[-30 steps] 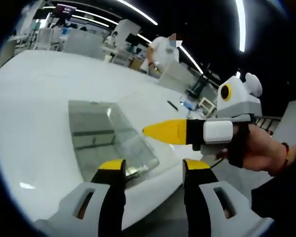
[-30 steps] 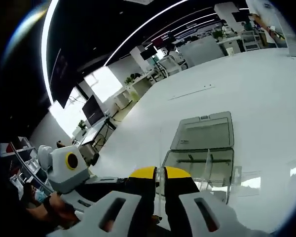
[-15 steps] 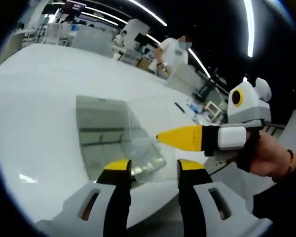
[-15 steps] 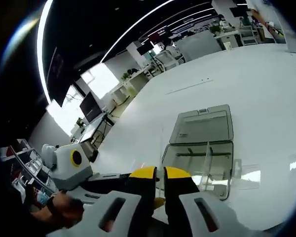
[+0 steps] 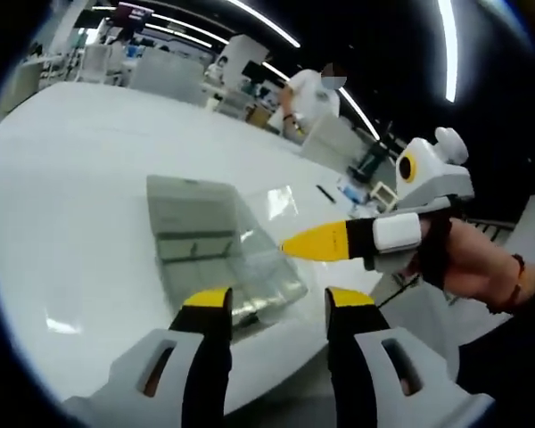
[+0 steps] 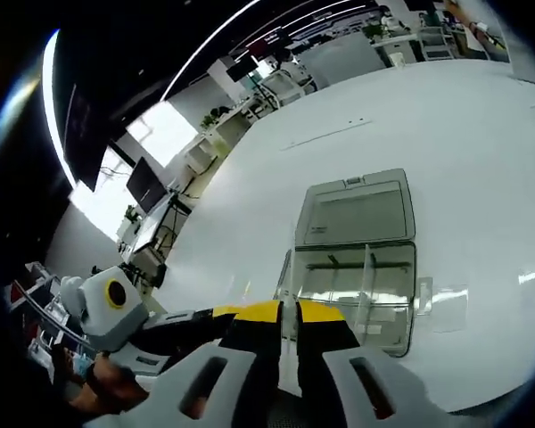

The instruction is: Insert the divider into the dual guide fixture by aligning both edges with the guide slots and pushing it downward to the bottom, including one-sided entry, uneven engagement, binding, and posture correction.

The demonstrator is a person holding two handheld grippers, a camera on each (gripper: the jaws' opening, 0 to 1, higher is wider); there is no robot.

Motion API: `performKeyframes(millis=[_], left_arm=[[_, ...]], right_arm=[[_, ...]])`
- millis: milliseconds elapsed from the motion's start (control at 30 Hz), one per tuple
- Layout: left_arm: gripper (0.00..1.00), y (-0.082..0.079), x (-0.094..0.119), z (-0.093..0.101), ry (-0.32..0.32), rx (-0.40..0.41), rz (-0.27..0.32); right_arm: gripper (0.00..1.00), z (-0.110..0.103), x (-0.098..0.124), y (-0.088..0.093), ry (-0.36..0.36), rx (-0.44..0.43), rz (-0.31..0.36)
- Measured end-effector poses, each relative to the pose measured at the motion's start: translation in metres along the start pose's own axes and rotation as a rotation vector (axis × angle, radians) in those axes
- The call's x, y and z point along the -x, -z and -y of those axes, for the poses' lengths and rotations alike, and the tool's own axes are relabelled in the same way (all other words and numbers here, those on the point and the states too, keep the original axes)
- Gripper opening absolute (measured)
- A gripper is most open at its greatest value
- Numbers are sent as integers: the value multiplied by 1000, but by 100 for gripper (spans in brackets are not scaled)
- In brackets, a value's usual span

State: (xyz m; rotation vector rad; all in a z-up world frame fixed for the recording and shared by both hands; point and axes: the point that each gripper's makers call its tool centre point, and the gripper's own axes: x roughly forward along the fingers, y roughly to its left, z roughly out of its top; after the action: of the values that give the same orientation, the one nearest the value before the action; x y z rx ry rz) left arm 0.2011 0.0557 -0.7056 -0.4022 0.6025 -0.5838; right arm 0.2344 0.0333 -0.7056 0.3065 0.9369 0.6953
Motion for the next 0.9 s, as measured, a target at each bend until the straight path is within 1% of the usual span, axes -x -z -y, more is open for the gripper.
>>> performKeyframes(millis=[33,100,200,367,400,567,700,833,867,900], left_arm=[[41,0,2,-1,1,-6,-1],[42,-1,4,-3,5,-8,-4],[43,-2,10,-8,1,-23,-4],[44,-3,15,-15,7,-33,-5],[44,-2,16,-17,7,-39,-9],[48,-1,19,-21,10,-51,-10],[51,-1,20,-23,11,-86,-14],[52,1,20,-25,14,-94,-21],[52,1,20,-26,14,-97,-19],[53,0,20,-26,15,-100,-18]], right_arm=[[0,0,-1,1,-6,-13,-17],[0,1,-3,-1,-3,-30,-23],[0,3,-6,-4,3,-66,-49],[0,7,-12,-3,16,-93,-114],[0,7,-13,-4,16,-95,-118],[0,14,-17,-1,30,-118,-181],[0,16,-20,-2,26,-138,-202],[0,17,-25,-2,34,-151,-229],[0,16,-25,0,35,-157,-249],[0,17,-26,-2,39,-157,-244]])
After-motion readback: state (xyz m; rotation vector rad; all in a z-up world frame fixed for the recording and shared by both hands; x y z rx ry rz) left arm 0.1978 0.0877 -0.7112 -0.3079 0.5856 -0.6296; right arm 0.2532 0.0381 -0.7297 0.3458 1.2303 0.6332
